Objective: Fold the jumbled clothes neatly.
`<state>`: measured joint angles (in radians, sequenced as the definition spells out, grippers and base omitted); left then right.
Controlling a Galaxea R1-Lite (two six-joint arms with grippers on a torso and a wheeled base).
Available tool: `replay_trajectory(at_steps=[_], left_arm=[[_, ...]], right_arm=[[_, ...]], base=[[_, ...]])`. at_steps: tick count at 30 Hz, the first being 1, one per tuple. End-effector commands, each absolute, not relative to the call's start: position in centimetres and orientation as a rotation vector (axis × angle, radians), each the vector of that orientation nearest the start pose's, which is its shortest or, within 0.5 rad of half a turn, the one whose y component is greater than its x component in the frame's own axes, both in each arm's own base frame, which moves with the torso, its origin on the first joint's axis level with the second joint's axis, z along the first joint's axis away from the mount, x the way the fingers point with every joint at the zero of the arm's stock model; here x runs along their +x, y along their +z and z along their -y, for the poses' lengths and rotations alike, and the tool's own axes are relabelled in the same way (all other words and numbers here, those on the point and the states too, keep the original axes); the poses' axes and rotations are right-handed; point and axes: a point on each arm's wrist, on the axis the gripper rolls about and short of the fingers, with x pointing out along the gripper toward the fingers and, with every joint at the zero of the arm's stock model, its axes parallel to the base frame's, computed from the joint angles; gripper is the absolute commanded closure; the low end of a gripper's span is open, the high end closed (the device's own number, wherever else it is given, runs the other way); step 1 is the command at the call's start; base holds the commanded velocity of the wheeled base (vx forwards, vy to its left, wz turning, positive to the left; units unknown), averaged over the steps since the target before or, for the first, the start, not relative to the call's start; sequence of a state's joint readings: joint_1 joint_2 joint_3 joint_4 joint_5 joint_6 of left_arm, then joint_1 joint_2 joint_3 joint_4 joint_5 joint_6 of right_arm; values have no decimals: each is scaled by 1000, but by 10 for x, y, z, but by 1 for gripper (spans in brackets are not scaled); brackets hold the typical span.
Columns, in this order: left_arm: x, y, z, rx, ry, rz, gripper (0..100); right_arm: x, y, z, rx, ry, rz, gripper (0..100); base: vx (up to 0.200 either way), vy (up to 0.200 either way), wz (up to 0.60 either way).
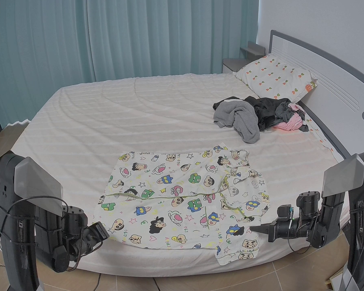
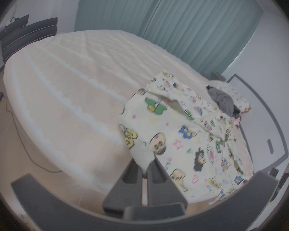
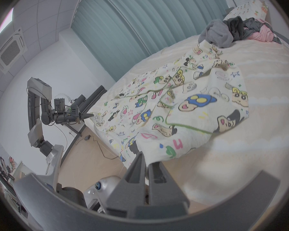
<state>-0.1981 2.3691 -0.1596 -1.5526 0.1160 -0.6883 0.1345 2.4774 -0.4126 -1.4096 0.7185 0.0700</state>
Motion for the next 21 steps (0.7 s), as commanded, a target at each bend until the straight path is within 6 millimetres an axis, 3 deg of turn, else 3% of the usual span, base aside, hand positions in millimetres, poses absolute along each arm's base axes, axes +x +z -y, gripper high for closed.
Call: replay_trajectory(at_steps=[1, 11, 21], left_arm=[[261, -22, 49, -580, 132, -534, 100], [284, -16, 52, -589, 128, -445, 100], [335, -12, 53, -579, 182, -513, 100]], right_arm=[[296, -56, -55, 257, 799, -640, 100], [314, -40, -57, 278, 781, -569, 100], [348, -29, -60, 304, 710, -507, 100]], base=[[0, 0, 0], [0, 0, 0], [0, 0, 0]])
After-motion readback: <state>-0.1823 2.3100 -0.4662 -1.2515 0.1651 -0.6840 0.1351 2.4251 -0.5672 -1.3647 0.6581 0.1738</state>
